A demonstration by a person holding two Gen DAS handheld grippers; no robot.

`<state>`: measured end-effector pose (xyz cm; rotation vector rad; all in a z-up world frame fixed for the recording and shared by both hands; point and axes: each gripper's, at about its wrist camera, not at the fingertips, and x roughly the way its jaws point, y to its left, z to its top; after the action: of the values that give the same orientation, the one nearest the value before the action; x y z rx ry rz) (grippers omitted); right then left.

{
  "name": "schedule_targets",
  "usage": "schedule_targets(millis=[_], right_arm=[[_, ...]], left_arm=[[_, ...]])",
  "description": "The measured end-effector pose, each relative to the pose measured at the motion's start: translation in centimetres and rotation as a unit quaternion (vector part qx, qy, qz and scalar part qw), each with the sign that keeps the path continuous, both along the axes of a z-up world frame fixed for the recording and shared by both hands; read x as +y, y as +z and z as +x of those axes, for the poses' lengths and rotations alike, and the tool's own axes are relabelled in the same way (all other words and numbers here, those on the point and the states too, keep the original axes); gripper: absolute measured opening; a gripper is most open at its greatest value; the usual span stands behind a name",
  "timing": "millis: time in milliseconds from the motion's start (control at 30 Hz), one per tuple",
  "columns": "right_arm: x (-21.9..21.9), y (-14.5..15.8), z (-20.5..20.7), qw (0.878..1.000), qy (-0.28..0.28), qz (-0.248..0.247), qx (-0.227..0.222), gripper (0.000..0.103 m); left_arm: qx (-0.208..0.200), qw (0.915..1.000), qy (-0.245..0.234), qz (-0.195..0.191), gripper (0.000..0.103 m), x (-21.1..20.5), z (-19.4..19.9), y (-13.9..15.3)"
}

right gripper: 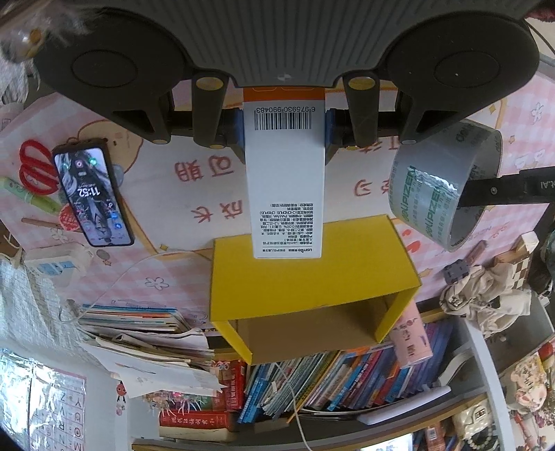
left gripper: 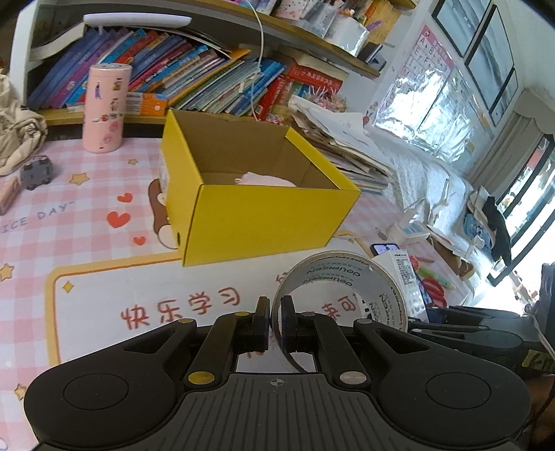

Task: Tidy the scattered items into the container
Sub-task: 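Lift the tape roll with the left tool while the right tool carries the usmile box toward the yellow box, then lower the tape roll and usmile box into the yellow box with both tools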

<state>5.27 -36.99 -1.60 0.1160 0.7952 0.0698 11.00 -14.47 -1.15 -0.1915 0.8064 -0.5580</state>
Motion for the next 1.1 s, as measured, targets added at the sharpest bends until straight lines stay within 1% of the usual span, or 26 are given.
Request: schedule_targets(millis=[467, 633, 800, 1100], right_arm=[[-3.7, 0.3, 4.7, 1.000, 0.028, -0.001, -0.014, 0.038], [-4.4, 1.7, 6.2, 0.998, 0.041, -0.002, -0.049, 0.038], [-4.7, 2.9, 8.3, 0.995, 0.064, 0.002, -0.076, 0.038], [-4.5, 5.6, 13.6, 0.987, 0.104, 0.008, -0.119, 0.038]], left_arm=[[-0.002, 0.9997, 0.022, 0.004, 0.005, -3.7, 3.3, 0.0], [-0.030, 0.9984, 0.048, -0.001, 0.005, -3.7, 3.8, 1.3], [-0.047, 0.9964, 0.070, -0.001, 0.005, -3.5, 4.6, 2.3], [-0.090, 0.9897, 0.111, 0.007, 0.005, -2.8, 7.6, 4.8]])
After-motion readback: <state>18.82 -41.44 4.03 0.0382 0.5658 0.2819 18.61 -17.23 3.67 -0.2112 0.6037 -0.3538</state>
